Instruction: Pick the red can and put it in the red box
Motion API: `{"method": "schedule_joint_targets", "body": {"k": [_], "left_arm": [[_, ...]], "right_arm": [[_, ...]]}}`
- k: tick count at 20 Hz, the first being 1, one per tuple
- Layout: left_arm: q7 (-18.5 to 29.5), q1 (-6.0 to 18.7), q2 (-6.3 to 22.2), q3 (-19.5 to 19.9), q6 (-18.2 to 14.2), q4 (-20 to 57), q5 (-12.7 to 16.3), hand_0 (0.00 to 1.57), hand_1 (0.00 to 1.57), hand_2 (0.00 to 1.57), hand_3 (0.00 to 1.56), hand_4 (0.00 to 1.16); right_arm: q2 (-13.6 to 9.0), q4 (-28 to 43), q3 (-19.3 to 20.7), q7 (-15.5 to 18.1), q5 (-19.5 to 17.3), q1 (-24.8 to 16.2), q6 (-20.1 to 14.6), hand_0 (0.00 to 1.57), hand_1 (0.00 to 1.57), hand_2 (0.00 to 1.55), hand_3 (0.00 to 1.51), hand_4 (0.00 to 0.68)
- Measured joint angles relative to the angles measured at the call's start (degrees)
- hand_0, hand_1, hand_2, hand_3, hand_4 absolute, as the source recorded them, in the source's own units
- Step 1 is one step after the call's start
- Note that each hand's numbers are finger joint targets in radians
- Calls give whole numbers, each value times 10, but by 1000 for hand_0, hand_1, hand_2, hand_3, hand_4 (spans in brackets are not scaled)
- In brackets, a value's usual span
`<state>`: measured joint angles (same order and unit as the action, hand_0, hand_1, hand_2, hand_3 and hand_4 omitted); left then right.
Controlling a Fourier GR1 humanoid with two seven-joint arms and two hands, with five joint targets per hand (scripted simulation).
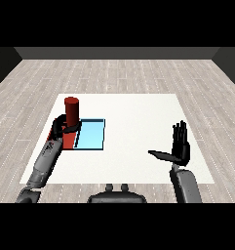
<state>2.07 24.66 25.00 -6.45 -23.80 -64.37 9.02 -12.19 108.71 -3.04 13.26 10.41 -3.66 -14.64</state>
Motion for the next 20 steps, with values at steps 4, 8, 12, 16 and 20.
{"method": "schedule_joint_targets", "body": {"k": [4,8,12,16,20], "left_arm": [[15,9,40,29,10,93,-18,1571,1571,1561,1473,1045],[45,53,57,53,21,223,-36,1571,1571,1502,1423,1035],[61,95,47,56,25,349,-59,1564,1564,1486,1365,958],[79,123,27,58,17,447,-78,465,465,516,76,776],[92,146,13,69,22,514,-81,1356,1356,1328,1108,812]], "right_arm": [[6,-18,0,4,3,10,6,0,0,0,0,0],[10,-30,-4,5,-8,20,6,0,0,0,0,0],[9,-66,-6,23,-25,43,12,0,0,0,0,0],[11,-111,-8,38,-49,56,5,0,0,0,0,0],[11,-126,-5,45,-57,62,4,0,0,0,0,0]]}}
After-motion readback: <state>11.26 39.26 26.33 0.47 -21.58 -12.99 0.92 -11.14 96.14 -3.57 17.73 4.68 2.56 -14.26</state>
